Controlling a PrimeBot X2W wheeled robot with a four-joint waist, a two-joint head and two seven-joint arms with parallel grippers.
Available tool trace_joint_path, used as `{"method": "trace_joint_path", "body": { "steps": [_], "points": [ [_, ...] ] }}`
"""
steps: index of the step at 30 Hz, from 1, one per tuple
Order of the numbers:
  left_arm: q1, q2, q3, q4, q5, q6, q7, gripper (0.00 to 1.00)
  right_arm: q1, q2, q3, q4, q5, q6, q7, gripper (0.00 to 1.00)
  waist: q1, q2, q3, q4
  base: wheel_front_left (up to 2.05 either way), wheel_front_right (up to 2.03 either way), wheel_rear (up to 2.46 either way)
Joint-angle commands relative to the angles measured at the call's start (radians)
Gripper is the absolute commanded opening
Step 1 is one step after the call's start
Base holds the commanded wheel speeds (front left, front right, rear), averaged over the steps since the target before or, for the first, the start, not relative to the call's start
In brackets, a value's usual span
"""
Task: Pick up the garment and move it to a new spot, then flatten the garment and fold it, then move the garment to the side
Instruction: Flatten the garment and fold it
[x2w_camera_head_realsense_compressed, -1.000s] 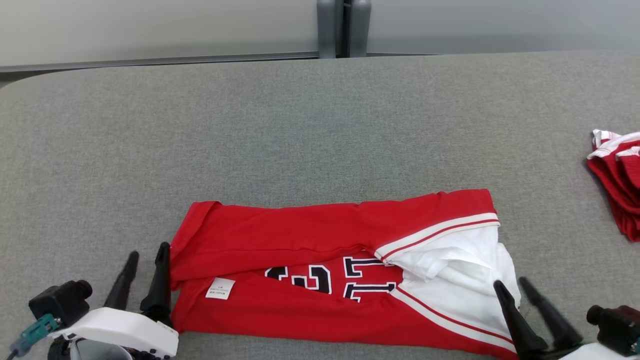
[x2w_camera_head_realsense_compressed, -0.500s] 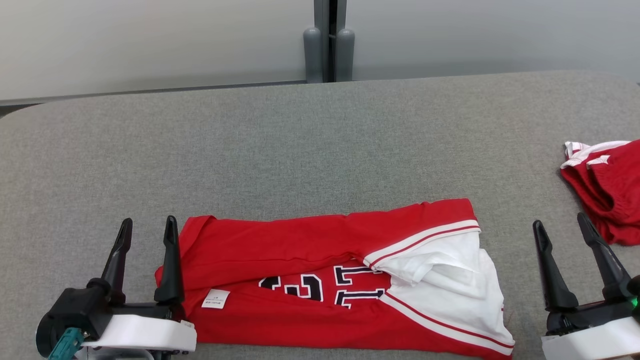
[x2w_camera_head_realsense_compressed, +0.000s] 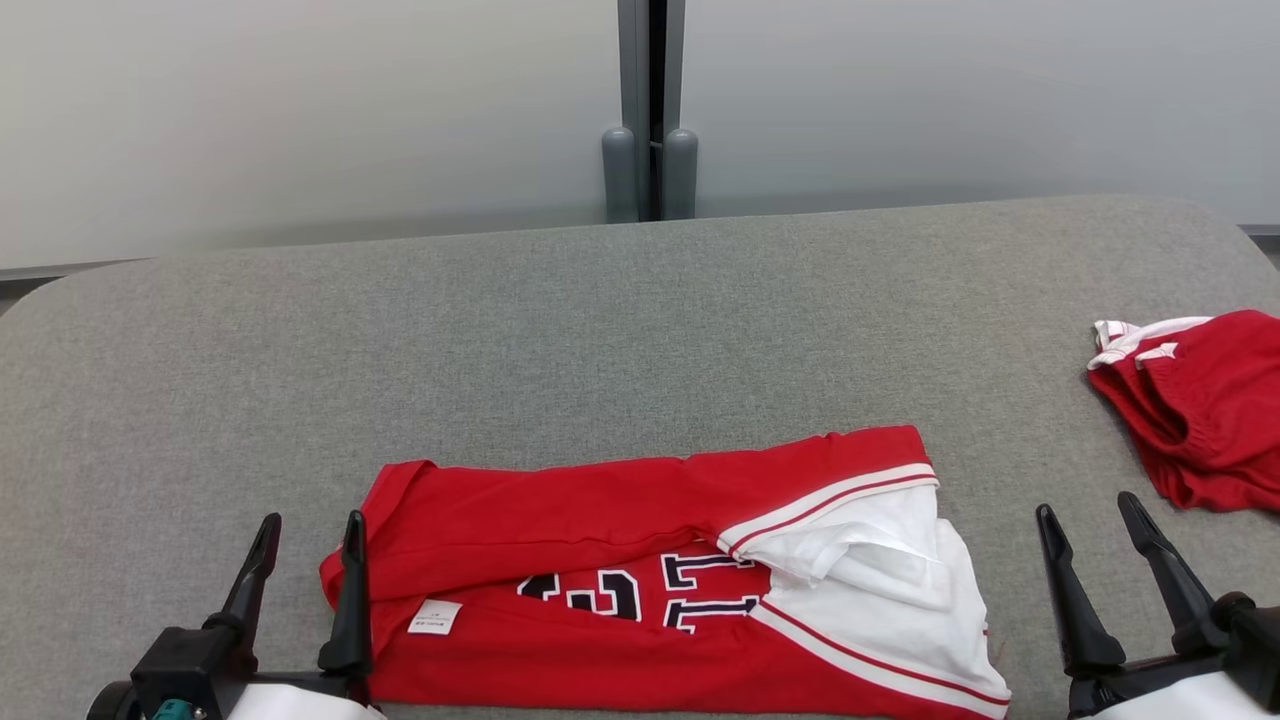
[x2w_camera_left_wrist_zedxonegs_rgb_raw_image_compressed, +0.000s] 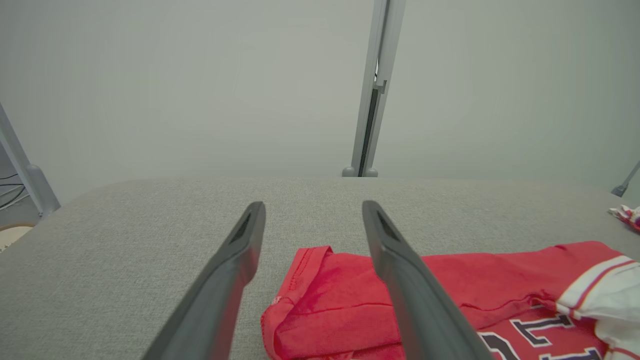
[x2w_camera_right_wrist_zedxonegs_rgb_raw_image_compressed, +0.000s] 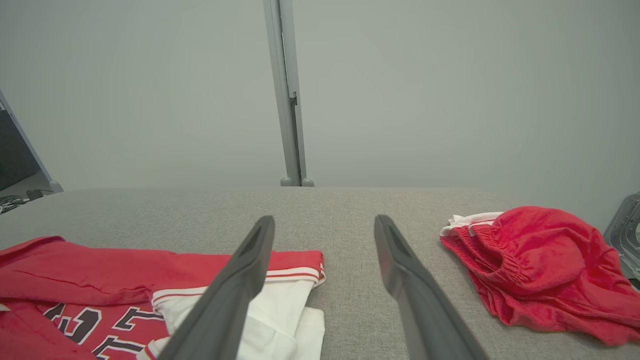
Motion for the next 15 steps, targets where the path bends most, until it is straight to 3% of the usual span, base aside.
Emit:
{"method": "trace_joint_path", "body": {
  "steps": [1, 15],
  "points": [
    [-0.003, 0.005, 0.005, 0.002, 0.000, 0.000, -0.006, 1.00, -0.003, 0.002, -0.002, 0.005, 0.009, 0.000, -0.003, 1.00, 0.0000, -0.0001, 0.000, -0.002, 0.00, 0.00, 0.00],
    [-0.031, 0.005, -0.010, -0.009, 0.007, 0.009, 0.006, 1.00, -0.022, -0.020, -0.003, 0.064, 0.021, 0.000, 0.018, 1.00, 0.0000, -0.0001, 0.020, 0.016, 0.00, 0.00, 0.00]
  ]
}}
